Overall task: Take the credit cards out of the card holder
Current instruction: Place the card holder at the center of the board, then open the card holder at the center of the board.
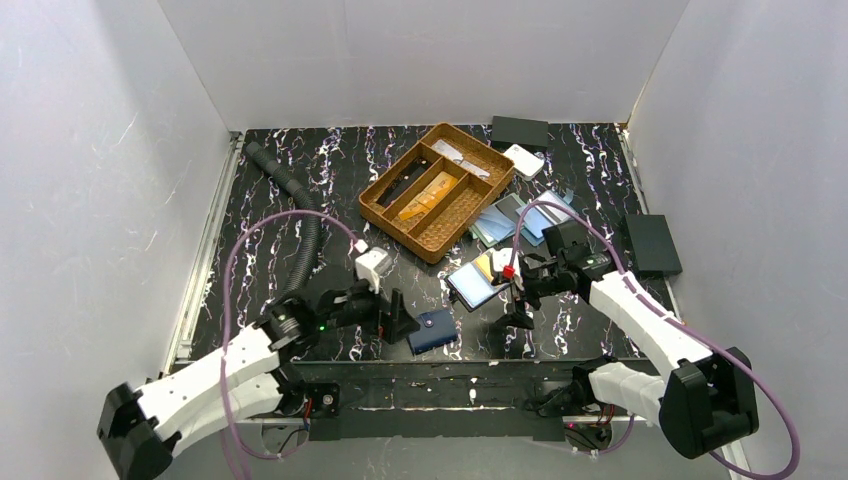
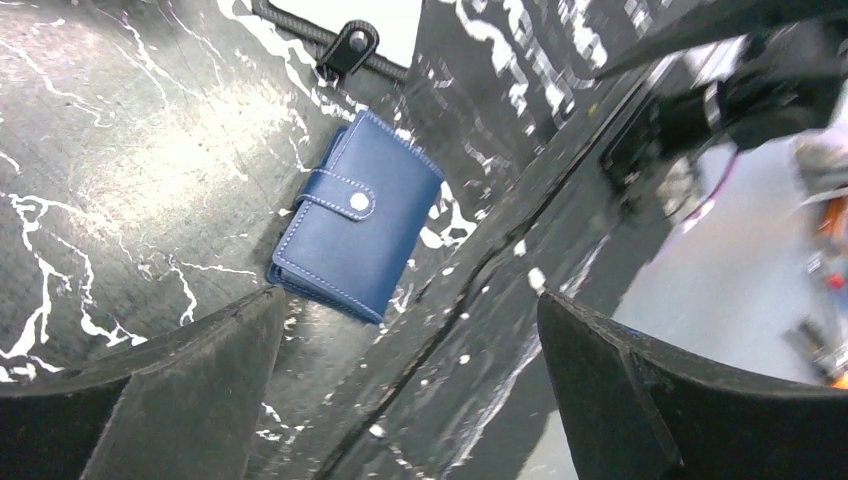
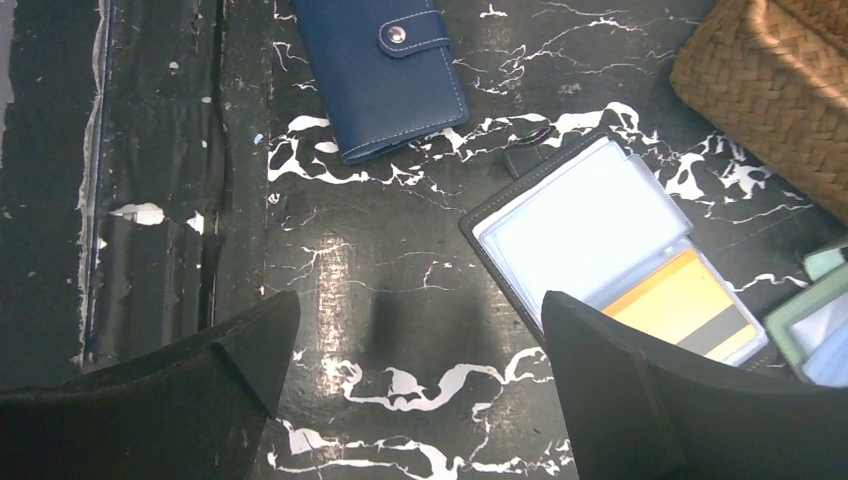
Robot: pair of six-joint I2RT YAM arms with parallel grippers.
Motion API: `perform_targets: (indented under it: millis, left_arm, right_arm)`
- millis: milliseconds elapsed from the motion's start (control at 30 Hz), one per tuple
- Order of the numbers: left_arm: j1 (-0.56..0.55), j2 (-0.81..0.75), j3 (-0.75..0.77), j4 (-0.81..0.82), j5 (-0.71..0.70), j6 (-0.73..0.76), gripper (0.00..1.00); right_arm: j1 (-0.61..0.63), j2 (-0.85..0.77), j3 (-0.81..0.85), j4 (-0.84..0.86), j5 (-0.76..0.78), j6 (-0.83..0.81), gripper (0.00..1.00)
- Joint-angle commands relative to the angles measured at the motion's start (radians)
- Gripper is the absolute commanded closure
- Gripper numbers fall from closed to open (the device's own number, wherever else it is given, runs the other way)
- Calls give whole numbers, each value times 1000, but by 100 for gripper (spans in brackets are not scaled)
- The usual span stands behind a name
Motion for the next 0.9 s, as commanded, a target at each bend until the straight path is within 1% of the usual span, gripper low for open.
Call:
perform_targets:
  millis: [0, 100, 200, 267, 333, 567, 733, 867]
  left_arm:
    - [-11, 198, 71, 58, 89, 285, 6]
    - [-54, 347, 149, 39, 39, 445, 10]
    - [-127, 447, 169, 63, -68, 619, 10]
    - [-154, 479, 157, 113, -120, 698, 11]
    - [-177, 501, 141, 171, -150, 742, 11]
    - [-197, 586, 167, 187, -180, 760, 19]
    - [-200, 657, 187, 187, -183, 720, 28]
    - [-211, 703, 200, 189, -239, 672, 34]
  right_arm:
    - [12, -10, -60, 129, -24, 54, 0]
    - [11, -17, -66, 133, -14, 57, 0]
    - [7, -27, -79, 131, -18, 57, 0]
    - [3, -35, -87, 129, -21, 53, 0]
    - [-6, -40, -87, 129, -21, 53, 0]
    - [-34, -56, -85, 113, -26, 43, 0]
    - [-41, -62, -85, 102, -32, 37, 0]
    - [-43, -59, -84, 98, -32, 34, 0]
